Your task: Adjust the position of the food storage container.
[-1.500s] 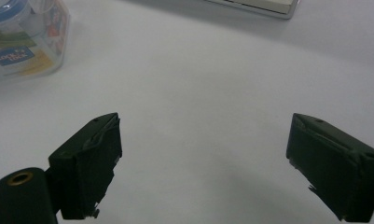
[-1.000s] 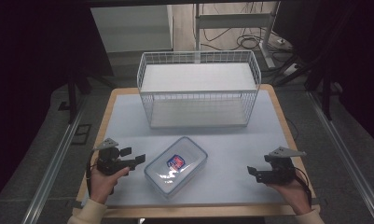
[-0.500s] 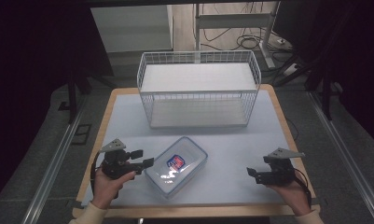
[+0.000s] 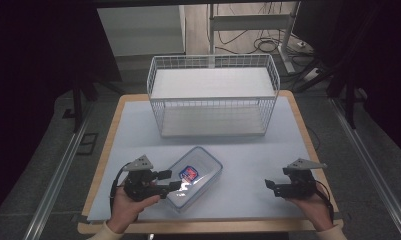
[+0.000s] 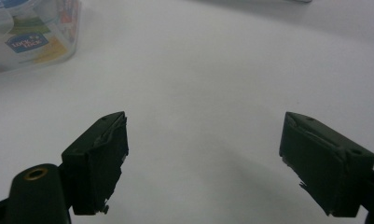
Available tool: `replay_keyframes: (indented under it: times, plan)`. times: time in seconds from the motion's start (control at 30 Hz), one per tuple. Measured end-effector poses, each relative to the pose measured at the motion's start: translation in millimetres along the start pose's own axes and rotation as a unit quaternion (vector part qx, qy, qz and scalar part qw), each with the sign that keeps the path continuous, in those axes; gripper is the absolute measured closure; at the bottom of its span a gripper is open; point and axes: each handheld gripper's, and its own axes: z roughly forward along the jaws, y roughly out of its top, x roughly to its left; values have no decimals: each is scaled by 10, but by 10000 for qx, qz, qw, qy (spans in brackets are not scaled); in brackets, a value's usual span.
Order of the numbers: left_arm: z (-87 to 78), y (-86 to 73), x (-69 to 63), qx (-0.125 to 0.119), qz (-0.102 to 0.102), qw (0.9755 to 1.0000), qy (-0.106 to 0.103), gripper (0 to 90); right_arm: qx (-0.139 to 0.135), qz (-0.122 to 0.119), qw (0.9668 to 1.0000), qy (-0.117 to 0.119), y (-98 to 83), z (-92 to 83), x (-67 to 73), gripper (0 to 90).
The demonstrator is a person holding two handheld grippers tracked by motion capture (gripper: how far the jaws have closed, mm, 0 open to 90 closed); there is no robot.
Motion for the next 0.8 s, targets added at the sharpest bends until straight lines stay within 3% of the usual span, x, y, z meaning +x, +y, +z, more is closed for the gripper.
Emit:
replay_keyframes:
  times: [0.07, 0.13, 0.2, 0.23, 0.3, 0.47, 0.7, 0.8]
  plan:
    - [19, -4, -38, 30, 38, 10000, -71, 566, 1, 3, 10000, 0, 0, 1, 0, 155]
    - [92, -20, -153, 176, 197, 9990, -357, 696, 2, 10, 10000, -6, 0, 1, -3, 156]
    - [123, -30, -193, 235, 230, 9986, -426, 791, 1, 9, 10000, -10, -1, 1, -3, 156]
    - [166, -46, -243, 301, 269, 9979, -513, 791, 0, 8, 10000, -14, -1, 1, -4, 156]
    - [238, -78, -346, 441, 391, 9965, -595, 878, 9, 11, 10000, -22, -3, 4, -4, 156]
    - [349, -165, -489, 623, 478, 9955, -538, 900, 23, 21, 10000, -27, -8, 7, 2, 156]
    - [422, -256, -573, 857, 573, 9938, -415, 900, 17, 19, 10000, -23, -12, 4, 7, 156]
    - [482, -334, -581, 1014, 605, 9928, -220, 900, 34, 0, 10000, -39, -19, 14, 0, 156]
